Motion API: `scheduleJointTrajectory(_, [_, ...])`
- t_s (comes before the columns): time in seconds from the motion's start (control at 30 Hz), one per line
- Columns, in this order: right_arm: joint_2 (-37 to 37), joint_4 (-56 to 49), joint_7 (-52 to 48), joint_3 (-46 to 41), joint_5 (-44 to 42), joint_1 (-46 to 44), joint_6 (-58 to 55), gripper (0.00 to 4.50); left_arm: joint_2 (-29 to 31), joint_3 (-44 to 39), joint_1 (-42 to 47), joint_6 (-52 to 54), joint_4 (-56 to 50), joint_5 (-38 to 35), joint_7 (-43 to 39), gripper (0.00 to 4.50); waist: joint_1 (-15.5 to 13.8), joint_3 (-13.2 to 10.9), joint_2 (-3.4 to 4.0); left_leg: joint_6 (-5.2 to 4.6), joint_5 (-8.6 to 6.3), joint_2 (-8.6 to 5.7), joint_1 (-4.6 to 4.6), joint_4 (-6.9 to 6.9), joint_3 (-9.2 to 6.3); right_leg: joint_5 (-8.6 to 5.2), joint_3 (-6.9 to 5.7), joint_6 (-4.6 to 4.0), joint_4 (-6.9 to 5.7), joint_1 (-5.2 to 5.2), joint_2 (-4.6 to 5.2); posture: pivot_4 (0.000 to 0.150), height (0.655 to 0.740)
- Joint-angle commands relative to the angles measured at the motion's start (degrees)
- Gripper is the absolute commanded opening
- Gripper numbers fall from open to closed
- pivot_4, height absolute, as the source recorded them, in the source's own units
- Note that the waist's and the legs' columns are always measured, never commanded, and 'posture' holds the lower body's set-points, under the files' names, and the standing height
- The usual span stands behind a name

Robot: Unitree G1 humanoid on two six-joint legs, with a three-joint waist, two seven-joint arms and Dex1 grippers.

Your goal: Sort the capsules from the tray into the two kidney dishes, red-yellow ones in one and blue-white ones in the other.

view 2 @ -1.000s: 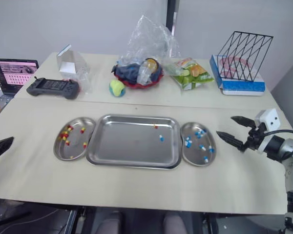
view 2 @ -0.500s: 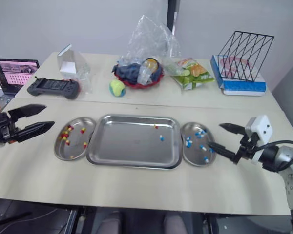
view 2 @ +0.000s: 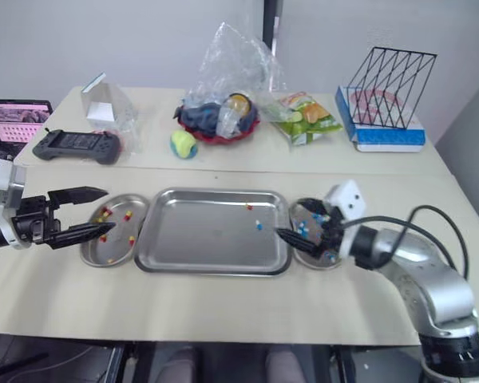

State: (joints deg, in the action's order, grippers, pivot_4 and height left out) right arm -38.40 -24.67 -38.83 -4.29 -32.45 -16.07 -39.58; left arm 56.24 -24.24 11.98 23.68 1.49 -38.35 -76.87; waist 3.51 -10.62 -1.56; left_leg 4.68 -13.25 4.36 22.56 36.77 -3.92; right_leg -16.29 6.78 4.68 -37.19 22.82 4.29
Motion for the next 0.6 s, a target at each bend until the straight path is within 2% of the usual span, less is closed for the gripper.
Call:
scheduleJointTrajectory(0.03, [1.28, 0.32, 3.17, 3.00, 2.47, -2.29, -1.82, 4.50, 0.33, -5.62, -2.10, -1.16, -0.96, -1.17, 0.67, 4.48, -0.18, 0.00, 0.00, 0.00, 0.00, 0.00, 0.06, 0.00, 0.00, 0.00, 0.00, 0.00, 0.00, 0.07, 0.01, 0.150, 0.7289])
scheduleJointTrajectory(0.27, [3.39, 3.76, 2.50, 6.24, 4.69, -4.82, -0.87, 4.50, -0.82, -12.48, -9.73, -0.89, -2.82, -1.34, 1.61, 4.48, -0.37, 0.00, 0.00, 0.02, 0.02, 0.00, 0.29, 0.03, 0.00, 0.01, 0.01, -0.01, -0.11, 0.36, 0.01, 0.150, 0.7289])
scheduleJointTrajectory(0.6, [9.91, 8.92, 8.42, 13.09, 12.26, -11.32, -3.63, 4.50, -1.91, -19.18, -20.10, 0.47, -6.09, -2.21, 1.45, 4.48, 0.24, 0.00, -0.01, 0.04, 0.03, 0.01, 0.27, 0.03, 0.00, -0.05, 0.01, -0.07, -0.37, 0.46, 0.01, 0.150, 0.7289])
